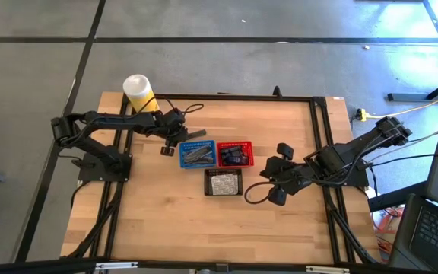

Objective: Pick & Place Travel size toiletries
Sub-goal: Put the black comb into the blue bin

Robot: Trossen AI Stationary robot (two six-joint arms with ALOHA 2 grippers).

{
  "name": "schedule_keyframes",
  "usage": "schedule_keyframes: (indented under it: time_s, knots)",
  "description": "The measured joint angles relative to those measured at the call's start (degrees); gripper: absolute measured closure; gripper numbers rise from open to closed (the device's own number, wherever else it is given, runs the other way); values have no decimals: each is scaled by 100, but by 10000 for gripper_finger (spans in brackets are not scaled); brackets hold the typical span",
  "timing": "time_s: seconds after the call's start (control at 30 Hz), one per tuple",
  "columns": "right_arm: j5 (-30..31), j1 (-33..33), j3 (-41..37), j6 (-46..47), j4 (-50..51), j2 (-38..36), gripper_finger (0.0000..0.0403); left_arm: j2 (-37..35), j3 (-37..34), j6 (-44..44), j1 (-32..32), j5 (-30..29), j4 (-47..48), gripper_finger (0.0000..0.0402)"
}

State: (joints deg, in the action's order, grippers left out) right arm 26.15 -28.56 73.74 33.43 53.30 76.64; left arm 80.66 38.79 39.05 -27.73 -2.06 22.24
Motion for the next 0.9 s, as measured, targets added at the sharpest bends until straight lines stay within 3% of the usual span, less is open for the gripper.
schedule_keyframes:
  time_s: [0.9]
  knots:
    - [-4, -2, -1, -191, -172, 0, 343, 202, 0, -135, -215, -9, 40, 262]
